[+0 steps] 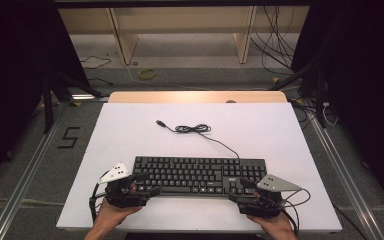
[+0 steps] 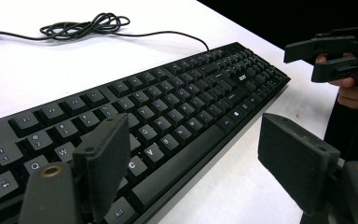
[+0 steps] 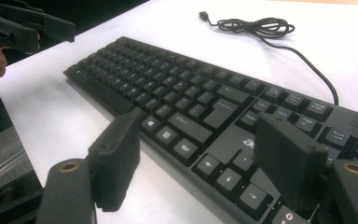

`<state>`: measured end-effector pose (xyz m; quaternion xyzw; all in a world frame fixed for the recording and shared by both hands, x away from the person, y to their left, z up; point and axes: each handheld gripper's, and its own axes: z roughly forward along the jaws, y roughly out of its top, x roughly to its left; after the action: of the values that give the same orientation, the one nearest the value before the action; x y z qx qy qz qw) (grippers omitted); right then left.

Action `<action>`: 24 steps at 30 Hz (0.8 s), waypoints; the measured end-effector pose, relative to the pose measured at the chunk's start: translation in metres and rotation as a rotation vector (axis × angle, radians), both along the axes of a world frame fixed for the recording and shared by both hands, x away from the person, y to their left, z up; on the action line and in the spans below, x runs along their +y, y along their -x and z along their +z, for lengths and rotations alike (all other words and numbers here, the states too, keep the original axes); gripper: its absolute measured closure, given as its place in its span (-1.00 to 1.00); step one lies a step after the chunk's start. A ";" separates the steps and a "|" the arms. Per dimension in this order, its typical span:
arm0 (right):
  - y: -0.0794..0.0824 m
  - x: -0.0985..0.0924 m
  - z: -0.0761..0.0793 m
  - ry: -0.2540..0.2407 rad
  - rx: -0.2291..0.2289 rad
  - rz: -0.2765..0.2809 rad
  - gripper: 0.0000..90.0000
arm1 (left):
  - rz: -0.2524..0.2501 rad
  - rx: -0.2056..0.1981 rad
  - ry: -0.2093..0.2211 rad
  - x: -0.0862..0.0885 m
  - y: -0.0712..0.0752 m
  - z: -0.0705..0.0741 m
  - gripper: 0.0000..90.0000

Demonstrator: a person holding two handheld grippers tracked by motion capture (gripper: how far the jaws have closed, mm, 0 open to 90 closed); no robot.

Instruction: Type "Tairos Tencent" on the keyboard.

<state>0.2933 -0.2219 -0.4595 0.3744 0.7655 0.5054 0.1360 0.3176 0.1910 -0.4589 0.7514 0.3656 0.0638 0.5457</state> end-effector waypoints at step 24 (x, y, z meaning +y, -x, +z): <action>-0.012 0.025 0.008 0.001 0.016 0.039 -0.27 | 0.070 0.024 -0.034 0.005 -0.005 -0.003 -0.35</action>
<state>0.3054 -0.1972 -0.4520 0.3635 0.7740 0.5043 0.1202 0.3228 0.1962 -0.4614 0.7479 0.3971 0.0800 0.5259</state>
